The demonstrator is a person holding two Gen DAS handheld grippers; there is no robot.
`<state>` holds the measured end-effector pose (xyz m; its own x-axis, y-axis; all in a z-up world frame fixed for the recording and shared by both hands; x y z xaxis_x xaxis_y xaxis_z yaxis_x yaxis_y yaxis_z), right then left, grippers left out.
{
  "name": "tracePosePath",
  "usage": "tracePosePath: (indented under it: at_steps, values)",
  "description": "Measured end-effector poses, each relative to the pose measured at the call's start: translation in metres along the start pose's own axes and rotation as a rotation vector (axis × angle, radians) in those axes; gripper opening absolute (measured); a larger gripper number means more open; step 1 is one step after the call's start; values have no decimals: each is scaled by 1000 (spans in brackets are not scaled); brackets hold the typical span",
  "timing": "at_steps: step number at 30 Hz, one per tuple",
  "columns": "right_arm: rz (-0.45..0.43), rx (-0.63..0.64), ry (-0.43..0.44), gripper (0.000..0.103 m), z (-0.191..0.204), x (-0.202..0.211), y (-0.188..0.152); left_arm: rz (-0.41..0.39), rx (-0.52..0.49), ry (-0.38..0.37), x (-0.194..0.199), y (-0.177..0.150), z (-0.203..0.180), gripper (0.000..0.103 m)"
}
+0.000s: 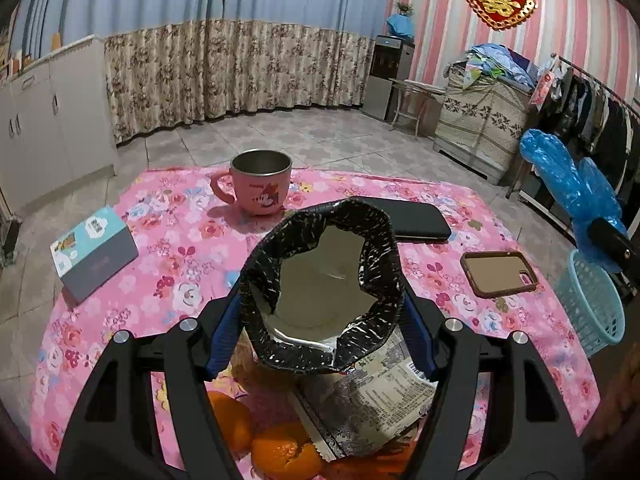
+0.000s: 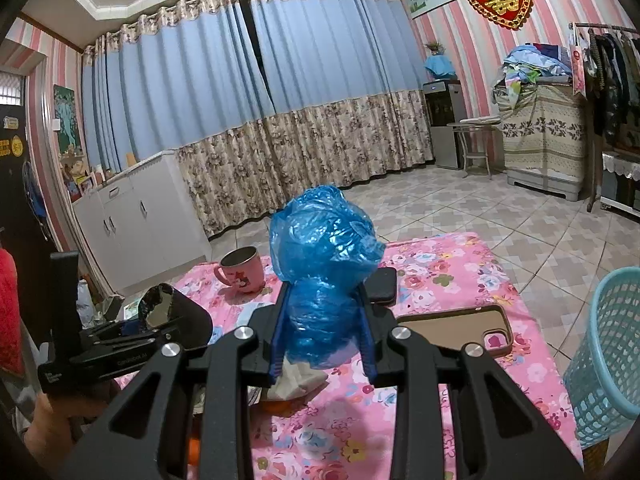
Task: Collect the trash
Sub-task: 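Carry both items to the blue basket and open both grippers over it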
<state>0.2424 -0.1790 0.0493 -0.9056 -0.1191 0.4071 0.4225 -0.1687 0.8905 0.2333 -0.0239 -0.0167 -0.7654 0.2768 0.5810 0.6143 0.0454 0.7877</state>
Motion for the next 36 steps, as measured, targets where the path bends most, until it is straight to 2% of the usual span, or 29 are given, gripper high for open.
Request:
tracePosePath:
  at_steps: [7,9,11,12,15,18,20,23,24,28,31,36]
  values:
    - [1,-2,-34,30,-8,2,0,-55,-44,-8,11,21,-24,68]
    - [-9,3,-70,30,-17,5,3,-66,-61,-10,12,27,-35,68]
    - [-55,43,-165,30,-31,20,11,-78,-71,-31,13,37,-54,68]
    - [-75,43,-179,30,-40,30,16,-81,-79,-40,12,40,-62,68]
    - [-120,-2,-242,30,-74,56,25,-97,-131,-72,9,51,-103,68]
    - [-159,-103,-342,30,-132,88,29,-100,-188,-134,1,58,-159,68]
    - [-166,-143,-407,30,-174,108,29,-85,-215,-204,-10,60,-202,68]
    - [-150,-169,-477,30,-233,130,21,-74,-236,-308,-25,58,-266,68]
    - [-139,-162,-529,30,-255,139,14,-72,-245,-335,-31,55,-284,68]
    - [-101,-221,-625,30,-312,157,-6,-29,-260,-446,-65,35,-358,68]
    - [-85,-238,-648,30,-333,160,-15,20,-282,-492,-90,16,-398,68]
    - [-62,-258,-645,30,-345,152,-23,65,-312,-514,-117,-10,-431,68]
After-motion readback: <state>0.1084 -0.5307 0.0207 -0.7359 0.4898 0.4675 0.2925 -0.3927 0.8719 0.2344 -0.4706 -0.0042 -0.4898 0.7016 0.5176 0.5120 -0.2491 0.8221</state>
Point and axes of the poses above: each gripper's, at about its wrist camera, not at the fingertips, and x roughly against the way its jaws point, z to its left, y to its top, the point moved 6 cm from there along -x, roughly the way its jaws point, and after that the axes turned 9 degrees about -y, right-handed, at the moved point
